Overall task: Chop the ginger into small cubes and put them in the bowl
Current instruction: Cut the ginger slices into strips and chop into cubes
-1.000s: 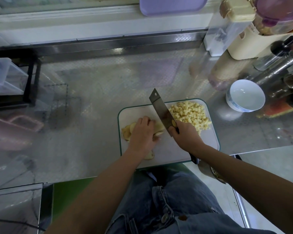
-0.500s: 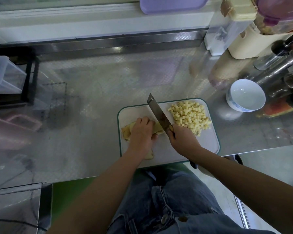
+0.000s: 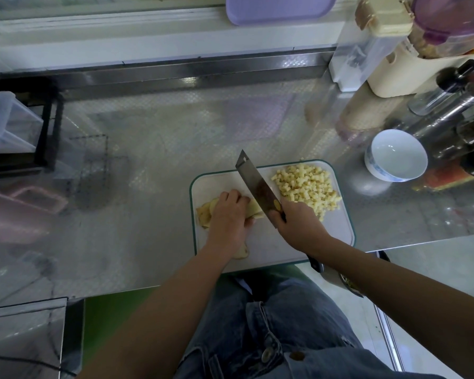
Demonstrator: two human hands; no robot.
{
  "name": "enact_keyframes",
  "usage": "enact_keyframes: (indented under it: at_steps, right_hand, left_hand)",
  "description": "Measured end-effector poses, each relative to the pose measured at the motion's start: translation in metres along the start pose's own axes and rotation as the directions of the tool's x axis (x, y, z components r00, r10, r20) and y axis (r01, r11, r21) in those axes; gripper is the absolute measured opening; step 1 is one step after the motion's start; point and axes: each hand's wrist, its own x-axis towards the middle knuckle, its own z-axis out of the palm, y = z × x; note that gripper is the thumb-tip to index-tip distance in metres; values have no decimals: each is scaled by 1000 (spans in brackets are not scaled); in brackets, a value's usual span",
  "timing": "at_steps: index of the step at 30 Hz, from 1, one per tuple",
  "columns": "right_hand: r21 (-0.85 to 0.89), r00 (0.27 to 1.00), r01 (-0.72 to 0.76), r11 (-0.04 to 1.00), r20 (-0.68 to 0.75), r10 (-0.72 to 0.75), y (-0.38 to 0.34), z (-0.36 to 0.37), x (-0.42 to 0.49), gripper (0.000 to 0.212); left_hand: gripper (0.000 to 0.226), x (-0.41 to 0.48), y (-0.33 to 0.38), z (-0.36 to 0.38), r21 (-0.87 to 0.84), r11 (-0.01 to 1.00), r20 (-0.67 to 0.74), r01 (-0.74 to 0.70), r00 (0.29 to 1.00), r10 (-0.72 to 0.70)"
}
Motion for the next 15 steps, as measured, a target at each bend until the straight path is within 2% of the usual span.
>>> enact_keyframes:
  at_steps: [4, 15]
  right_hand:
    - [-63, 1000, -18, 998, 20, 19, -1, 6, 1, 28]
    - [-49, 999, -52, 997, -16, 51, -2, 21, -3, 22]
  left_hand:
    - [39, 0, 1, 0, 2, 1000, 10, 8, 1000, -8]
    - [39, 0, 2, -1, -18, 999, 6, 29, 1000, -29]
